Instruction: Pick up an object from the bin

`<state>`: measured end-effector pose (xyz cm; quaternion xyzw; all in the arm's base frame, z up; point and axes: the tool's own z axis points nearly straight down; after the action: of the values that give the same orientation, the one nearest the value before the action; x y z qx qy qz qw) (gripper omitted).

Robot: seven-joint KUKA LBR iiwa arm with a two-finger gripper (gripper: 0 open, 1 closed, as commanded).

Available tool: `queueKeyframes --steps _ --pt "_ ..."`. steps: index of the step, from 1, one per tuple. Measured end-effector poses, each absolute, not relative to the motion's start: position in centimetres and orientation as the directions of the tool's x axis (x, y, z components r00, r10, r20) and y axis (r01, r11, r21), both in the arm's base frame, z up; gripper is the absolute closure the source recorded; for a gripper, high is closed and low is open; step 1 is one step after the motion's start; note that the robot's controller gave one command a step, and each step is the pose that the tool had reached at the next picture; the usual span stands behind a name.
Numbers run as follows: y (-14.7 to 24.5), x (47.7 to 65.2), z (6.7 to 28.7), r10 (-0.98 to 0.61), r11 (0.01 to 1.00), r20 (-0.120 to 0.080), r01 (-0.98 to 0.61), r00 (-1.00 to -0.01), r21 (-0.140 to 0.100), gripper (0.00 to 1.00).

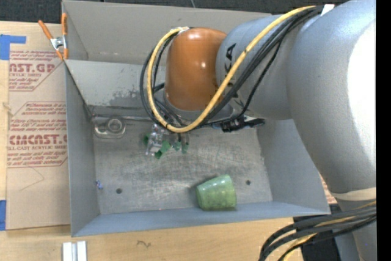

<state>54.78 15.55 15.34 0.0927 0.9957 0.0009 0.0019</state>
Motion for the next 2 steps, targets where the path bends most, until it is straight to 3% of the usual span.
queueKeyframes --steps 1,2 --pt "8.7 55.4 23.0 -0.062 0.998 -0.008 -0.062 -0.998 -0.002 1.00" --pt "8.1 52.6 22.8 -0.171 0.985 -0.001 -0.171 -0.985 0.000 1.00"
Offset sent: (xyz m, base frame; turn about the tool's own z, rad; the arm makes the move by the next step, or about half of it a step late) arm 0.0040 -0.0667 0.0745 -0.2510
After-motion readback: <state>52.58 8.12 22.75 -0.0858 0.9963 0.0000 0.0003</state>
